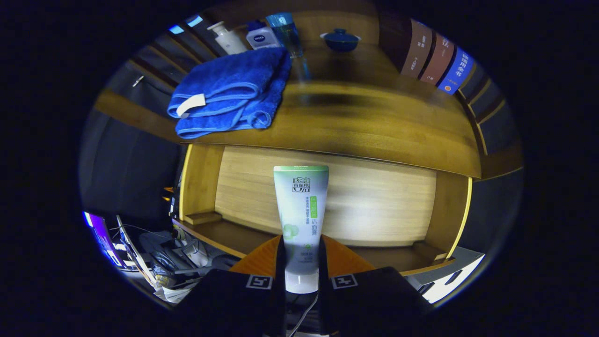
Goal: Pull open the drawer, take out the items inside it, and place them on the countertop above the cabinet.
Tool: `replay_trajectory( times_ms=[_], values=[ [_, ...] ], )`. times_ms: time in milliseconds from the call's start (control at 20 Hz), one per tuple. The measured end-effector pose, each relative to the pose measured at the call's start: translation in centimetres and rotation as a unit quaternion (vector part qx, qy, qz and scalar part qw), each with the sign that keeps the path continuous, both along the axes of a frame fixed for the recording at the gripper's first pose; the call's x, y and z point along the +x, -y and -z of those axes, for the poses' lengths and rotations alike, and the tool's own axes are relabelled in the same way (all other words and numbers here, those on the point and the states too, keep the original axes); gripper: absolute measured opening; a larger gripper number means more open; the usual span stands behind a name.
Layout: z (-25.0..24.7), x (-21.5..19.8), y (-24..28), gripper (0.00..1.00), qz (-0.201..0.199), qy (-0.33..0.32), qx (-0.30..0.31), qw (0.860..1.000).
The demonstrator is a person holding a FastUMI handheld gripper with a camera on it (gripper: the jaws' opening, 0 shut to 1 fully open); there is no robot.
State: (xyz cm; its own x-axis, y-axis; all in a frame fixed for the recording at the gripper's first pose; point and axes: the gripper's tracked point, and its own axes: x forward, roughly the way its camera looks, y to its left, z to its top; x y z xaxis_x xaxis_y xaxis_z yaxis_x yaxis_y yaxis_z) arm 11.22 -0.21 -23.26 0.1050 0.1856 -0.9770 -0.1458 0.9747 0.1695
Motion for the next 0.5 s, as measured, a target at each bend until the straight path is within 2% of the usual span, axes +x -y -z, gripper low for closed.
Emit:
replay_trajectory(
  times_ms=[250, 500],
  values=[
    [-3.4, 4.0, 0.6, 0.31, 0.018, 0.067, 0.017, 0.997],
    [-2.7, 10.2, 1.6, 0.3, 0.036, 0.112, -0.015, 0.993]
  ],
)
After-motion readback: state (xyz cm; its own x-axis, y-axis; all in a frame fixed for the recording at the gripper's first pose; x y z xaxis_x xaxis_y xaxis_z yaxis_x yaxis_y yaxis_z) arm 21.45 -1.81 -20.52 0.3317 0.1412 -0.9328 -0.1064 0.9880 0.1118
